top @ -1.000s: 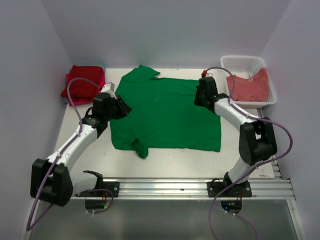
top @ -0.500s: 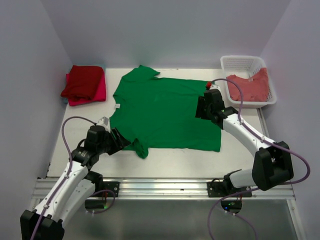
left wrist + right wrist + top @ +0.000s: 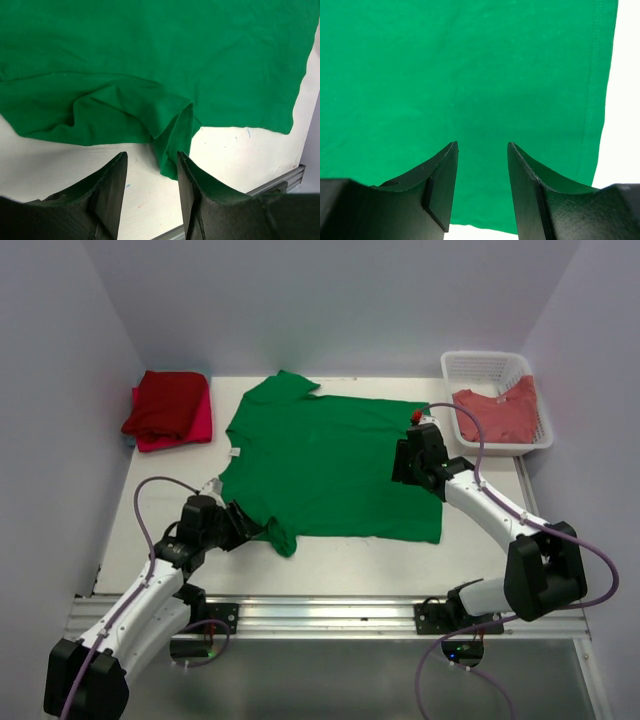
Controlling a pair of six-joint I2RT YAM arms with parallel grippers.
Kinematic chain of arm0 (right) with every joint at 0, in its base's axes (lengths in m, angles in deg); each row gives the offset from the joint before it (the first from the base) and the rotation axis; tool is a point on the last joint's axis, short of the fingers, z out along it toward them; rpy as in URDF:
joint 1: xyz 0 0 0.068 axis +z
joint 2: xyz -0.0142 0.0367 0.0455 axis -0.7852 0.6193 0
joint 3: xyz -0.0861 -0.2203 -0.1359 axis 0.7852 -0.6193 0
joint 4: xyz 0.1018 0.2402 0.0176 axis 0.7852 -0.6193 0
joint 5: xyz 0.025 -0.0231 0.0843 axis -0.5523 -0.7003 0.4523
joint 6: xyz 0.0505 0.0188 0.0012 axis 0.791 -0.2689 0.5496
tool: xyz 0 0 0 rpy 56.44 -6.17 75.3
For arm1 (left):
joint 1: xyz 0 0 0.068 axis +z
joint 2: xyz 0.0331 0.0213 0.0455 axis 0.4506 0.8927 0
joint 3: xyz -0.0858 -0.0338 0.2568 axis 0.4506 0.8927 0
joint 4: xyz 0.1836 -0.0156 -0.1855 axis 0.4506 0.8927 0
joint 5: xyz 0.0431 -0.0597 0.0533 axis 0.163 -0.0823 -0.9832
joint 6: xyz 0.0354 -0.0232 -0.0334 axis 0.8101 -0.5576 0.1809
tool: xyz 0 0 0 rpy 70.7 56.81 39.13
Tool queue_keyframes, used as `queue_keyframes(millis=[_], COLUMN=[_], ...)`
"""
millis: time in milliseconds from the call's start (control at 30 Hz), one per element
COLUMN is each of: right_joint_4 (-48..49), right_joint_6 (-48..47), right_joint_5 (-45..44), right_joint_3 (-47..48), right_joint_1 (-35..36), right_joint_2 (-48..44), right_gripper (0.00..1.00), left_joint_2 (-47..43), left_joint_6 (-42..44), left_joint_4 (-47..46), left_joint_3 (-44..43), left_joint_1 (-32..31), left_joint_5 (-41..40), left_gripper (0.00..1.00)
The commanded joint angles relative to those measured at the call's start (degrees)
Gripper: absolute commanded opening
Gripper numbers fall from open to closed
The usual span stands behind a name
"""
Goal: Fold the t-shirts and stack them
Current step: Grap the side of the flattened tshirt closest away from the robot with both arms
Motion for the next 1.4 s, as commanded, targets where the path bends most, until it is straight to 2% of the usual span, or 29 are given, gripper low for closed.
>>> queue_keyframes(millis=[0,367,800,1133,1367], right_joint_4=[0.5,0.8,1.0,1.2,1.2], right_joint_6=[0.3,0.7,0.5,0.7,0.6], right_joint_5=[-1.3,-1.2,-1.7,-1.6,-1.8], right_joint_3=[-0.4,-0.5,-0.8,-1.2,-1.2], right_joint_1=[0.3,0.3,0.3,0.3,0.3], right_joint_2=[-0.9,-0.2,0.1,-0.1,0.1], right_gripper=[0.48,0.47,0.45,0.43,0.41], left_joint_2=[0.8,1.6,7.6,8.2,10.3], left_joint_6=[-1.9,-2.8,-4.1,-4.5,-4.5], left_joint_4=[-6.9,-10.1,-19.9,-21.7,-23.4], left_joint_3=[2.1,3.7,4.5,4.0,3.3], left_joint_1=[-0.2,-0.2,-0.3,-0.5,-0.8], left_joint_5=[-0.7,-2.1,-1.9,-2.7,-2.5], left_gripper=[0.47,0.47,0.45,0.45,0.4])
